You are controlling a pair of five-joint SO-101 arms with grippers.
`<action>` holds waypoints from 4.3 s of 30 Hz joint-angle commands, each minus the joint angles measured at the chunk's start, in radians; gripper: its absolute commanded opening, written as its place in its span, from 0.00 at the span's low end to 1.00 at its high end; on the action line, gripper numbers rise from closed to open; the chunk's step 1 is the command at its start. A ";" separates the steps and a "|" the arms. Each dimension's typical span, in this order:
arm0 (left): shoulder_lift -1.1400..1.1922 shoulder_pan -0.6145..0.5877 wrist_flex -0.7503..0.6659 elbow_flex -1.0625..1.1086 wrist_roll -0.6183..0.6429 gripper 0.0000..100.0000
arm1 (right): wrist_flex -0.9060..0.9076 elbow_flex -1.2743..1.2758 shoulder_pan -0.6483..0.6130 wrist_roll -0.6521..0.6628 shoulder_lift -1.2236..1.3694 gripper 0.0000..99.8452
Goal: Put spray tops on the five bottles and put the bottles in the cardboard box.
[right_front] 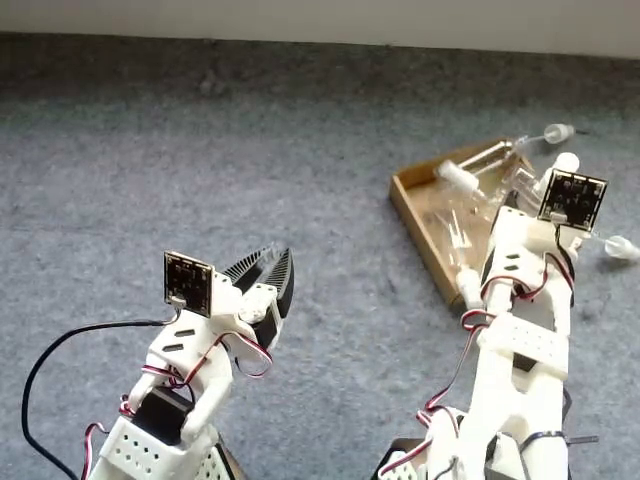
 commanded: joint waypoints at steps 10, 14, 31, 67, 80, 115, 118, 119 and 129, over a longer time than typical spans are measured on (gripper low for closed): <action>-0.019 -0.001 0.005 0.021 0.009 0.03 | -0.148 -0.010 0.015 0.003 0.193 0.06; -0.019 -0.001 0.005 0.021 0.009 0.03 | -0.177 -0.010 0.015 0.002 0.272 0.06; -0.019 -0.001 0.005 0.021 0.006 0.03 | -0.177 0.188 0.018 -0.086 0.012 0.06; -0.019 -0.001 0.005 0.021 0.005 0.03 | -0.168 0.206 0.010 -0.086 0.097 0.30; -0.019 -0.005 0.002 0.018 0.005 0.03 | 0.211 -0.097 0.012 -0.094 0.096 0.30; -0.019 -0.369 0.006 -0.148 -0.253 0.00 | 1.656 -1.463 -0.346 -0.095 0.096 0.01; -0.019 -0.390 0.012 -0.154 -0.285 0.00 | 1.784 -1.618 -0.390 -0.095 0.096 0.01; -0.019 -0.400 0.028 -0.163 -0.285 0.00 | 1.785 -1.664 -0.395 -0.095 0.091 0.01; -0.019 -0.467 0.325 -0.338 -0.287 0.00 | 1.782 -1.641 -0.400 -0.089 -0.239 0.01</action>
